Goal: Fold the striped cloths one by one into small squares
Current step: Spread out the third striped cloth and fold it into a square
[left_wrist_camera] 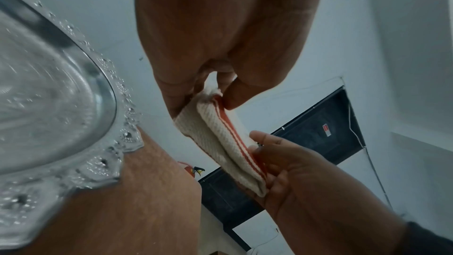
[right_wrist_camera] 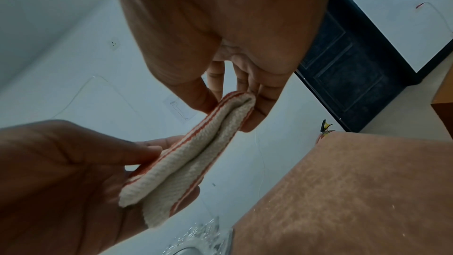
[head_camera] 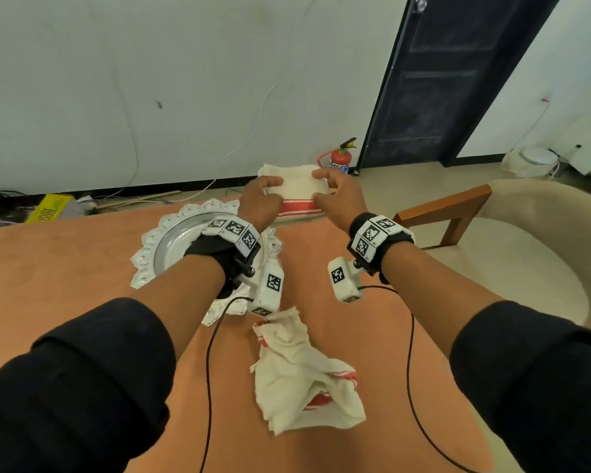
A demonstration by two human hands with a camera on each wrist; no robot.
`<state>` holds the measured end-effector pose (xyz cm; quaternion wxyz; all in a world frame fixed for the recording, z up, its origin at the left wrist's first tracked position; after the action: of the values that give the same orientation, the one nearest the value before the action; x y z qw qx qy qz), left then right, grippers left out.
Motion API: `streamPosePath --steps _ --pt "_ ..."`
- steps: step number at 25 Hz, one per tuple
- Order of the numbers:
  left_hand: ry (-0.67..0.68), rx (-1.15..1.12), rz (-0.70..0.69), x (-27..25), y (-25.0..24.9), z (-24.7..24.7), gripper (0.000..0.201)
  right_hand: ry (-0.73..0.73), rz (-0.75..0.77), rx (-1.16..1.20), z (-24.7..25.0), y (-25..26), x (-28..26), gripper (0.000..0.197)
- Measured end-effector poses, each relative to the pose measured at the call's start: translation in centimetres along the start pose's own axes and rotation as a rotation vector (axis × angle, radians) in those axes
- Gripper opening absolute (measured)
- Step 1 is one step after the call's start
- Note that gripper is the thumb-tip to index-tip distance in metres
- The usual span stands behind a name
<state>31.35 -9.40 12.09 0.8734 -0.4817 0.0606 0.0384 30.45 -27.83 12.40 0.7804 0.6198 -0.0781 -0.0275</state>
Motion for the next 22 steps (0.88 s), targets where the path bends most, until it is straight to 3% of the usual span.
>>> streamPosePath --steps 8,15,22 --pt "-0.017 0.170 0.165 9.0 -1.5 -9.1 0.056 0.075 -0.136 -0.070 2.6 -8.3 10.4 0.052" --pt "0.154 0.488 0.233 15.6 2.9 -13.1 0.059 0.227 -0.217 -0.198 1.5 -16.1 13.3 0.060" --pt "0.209 0.754 0.175 18.3 6.0 -16.2 0.063 0.317 -0.211 -0.308 0.4 -19.9 14.7 0.065"
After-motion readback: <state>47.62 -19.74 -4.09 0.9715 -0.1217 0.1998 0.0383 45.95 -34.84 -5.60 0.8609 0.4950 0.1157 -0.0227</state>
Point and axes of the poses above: each hand's wrist, its own x-axis towards the middle knuckle, its own z-axis out of the back of the hand, y = z × x, the point moved 3 cm from there along x, towards the middle knuckle, and after that the axes turned 15 degrees about x, right-handed, at the moved point
